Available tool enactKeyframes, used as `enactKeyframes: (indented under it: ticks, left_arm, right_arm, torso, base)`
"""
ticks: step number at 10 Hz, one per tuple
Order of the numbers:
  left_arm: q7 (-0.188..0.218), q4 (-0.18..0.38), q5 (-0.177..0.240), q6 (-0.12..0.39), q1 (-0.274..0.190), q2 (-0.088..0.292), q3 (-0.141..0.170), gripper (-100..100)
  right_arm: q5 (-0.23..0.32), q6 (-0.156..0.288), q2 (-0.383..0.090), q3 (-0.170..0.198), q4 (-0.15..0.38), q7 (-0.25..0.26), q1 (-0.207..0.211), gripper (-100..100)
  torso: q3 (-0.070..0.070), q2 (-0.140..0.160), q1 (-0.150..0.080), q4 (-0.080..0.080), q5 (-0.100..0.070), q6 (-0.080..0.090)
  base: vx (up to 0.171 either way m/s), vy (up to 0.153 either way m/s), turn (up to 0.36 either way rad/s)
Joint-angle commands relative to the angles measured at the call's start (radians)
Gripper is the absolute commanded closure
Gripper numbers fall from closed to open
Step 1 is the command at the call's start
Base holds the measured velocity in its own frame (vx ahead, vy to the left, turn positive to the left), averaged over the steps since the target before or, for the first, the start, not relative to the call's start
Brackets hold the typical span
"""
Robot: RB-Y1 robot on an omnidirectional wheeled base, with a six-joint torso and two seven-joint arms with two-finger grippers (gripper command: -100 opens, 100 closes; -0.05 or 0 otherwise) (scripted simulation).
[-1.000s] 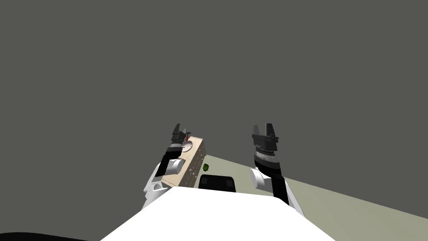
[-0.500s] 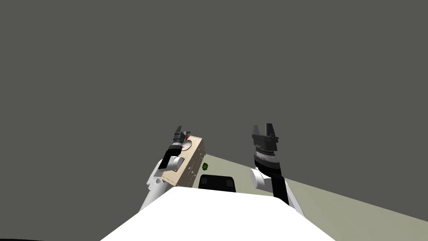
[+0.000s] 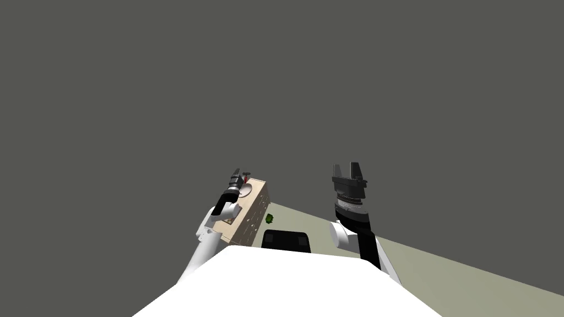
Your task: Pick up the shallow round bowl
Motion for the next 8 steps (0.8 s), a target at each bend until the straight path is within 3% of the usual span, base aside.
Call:
enactKeyframes:
  ticks: [1,2,5,6,7,8]
  left_arm:
    - [-0.001,0.050,-0.001,0.046,-0.029,0.004,0.017,-100]
    - [-0.001,0.058,-0.001,0.046,-0.029,0.004,0.017,-100]
    - [0.006,0.142,0.003,0.125,-0.091,0.022,0.050,-100]
    - [0.006,0.173,0.003,0.125,-0.091,0.022,0.050,-100]
    - [0.009,0.205,0.004,0.166,-0.122,0.031,0.066,-100]
    - [0.009,0.234,0.004,0.166,-0.122,0.031,0.066,-100]
  right_arm:
    - [0.000,0.000,0.000,0.000,0.000,0.000,0.000,0]
    - [0.000,0.000,0.000,0.000,0.000,0.000,0.000,0]
    - [0.000,0.000,0.000,0.000,0.000,0.000,0.000,0]
    - [0.000,0.000,0.000,0.000,0.000,0.000,0.000,0]
    - [0.000,0.000,0.000,0.000,0.000,0.000,0.000,0]
    - [0.000,0.000,0.000,0.000,0.000,0.000,0.000,0]
  torso:
    - [0.000,0.000,0.000,0.000,0.000,0.000]
    - [0.000,0.000,0.000,0.000,0.000,0.000]
    - [0.000,0.000,0.000,0.000,0.000,0.000]
    - [-0.001,-0.001,0.000,0.000,0.000,0.000]
    - [0.000,-0.001,0.000,0.000,0.000,0.000]
    - [0.000,-0.001,0.000,0.000,0.000,0.000]
  base:
    - [0.003,-0.036,0.029]
    - [0.005,-0.035,0.017]
    - [0.010,-0.036,0.025]
    - [0.009,-0.031,0.015]
    - [0.012,-0.041,0.030]
    - [0.011,-0.035,0.016]
